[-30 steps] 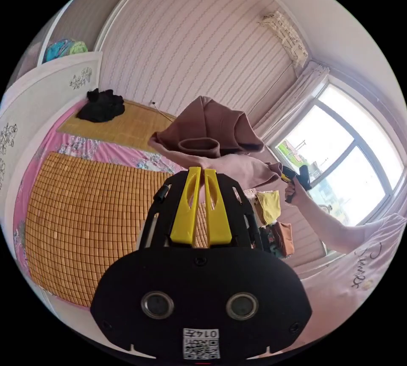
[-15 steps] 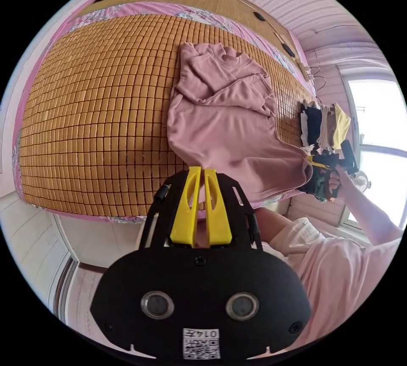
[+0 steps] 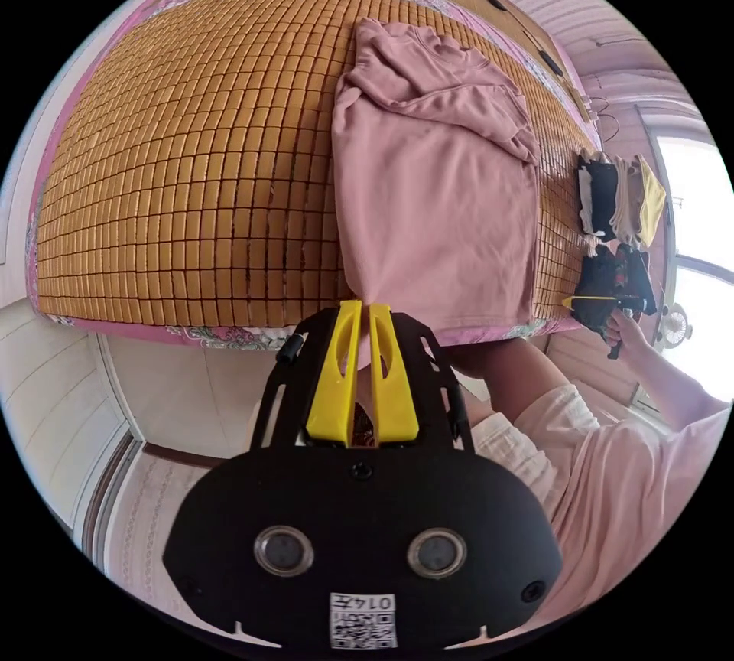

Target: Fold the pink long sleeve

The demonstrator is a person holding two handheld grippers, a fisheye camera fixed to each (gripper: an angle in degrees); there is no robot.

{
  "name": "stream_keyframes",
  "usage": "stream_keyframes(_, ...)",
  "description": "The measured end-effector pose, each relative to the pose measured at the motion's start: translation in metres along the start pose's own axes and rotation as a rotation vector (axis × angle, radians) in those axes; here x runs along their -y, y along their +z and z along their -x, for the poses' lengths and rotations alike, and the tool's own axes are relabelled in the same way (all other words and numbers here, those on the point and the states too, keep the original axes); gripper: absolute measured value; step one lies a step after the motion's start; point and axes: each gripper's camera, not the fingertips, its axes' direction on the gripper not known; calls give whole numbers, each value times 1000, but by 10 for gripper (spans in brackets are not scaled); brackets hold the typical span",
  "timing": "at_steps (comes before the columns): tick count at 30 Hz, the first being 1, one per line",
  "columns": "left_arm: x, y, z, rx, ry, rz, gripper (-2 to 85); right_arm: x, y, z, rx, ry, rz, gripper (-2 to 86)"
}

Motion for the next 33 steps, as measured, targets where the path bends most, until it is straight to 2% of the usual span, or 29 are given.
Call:
stream_keyframes(6, -5, 10, 14, -1, 3, 8, -8, -3, 41, -12, 12, 40, -35, 15)
stream_keyframes(8, -7, 12, 14, 9, 7, 6, -8, -4, 44, -18, 30, 109, -112, 66)
stream_keyframes(10, -9, 17, 14, 26, 27, 12, -8, 0, 49, -19, 63, 116, -146, 80)
stream_keyframes(13, -11, 30, 14, 54, 77, 26, -8, 10, 67, -15, 52, 65, -131, 67)
stream_keyframes(17, -19, 46, 21, 75, 128, 32, -7, 13, 87, -5, -82, 15, -125, 23)
stream_keyframes(24, -34, 87, 31, 121, 228, 22, -7, 10, 111, 10, -197, -66, -142, 1)
stream_keyframes(29, -60, 91, 38, 105, 283, -80, -8, -6, 126, 30, -342, -212, -184, -4)
stream_keyframes(33, -89, 88, 40, 126, 313, -166, -8, -23, 130, 27, -311, -216, -248, -2)
